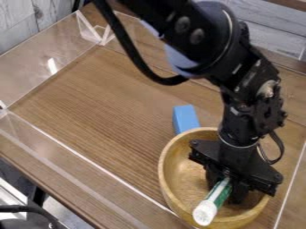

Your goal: Remove the green marker from inside the brown bowl and put it on the table

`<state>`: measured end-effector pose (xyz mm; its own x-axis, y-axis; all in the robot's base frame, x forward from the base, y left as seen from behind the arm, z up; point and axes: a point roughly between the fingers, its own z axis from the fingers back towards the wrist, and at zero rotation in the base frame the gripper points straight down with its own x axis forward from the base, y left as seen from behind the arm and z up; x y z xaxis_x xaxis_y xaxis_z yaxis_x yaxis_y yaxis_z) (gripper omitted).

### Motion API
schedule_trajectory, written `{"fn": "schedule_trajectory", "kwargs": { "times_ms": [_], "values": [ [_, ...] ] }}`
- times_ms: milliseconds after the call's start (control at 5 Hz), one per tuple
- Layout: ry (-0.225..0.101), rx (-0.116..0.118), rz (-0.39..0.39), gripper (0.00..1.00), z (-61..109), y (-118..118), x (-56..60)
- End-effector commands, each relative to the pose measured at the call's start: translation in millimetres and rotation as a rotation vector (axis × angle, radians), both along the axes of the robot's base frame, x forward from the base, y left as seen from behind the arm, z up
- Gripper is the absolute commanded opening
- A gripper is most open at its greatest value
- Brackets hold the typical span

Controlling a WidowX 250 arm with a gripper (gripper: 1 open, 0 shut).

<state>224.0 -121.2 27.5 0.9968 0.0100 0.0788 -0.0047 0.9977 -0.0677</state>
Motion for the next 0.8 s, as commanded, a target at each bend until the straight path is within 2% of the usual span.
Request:
{"fn": "schedule_trajectory", "kwargs": {
  "times_ms": [0, 600],
  "values": [
    [-0.033, -0.014, 0.0, 0.0, 9.8, -1.1, 7.0],
    [-0.035, -0.014, 0.006, 0.0, 16.4, 3.3, 11.3]
  ]
}}
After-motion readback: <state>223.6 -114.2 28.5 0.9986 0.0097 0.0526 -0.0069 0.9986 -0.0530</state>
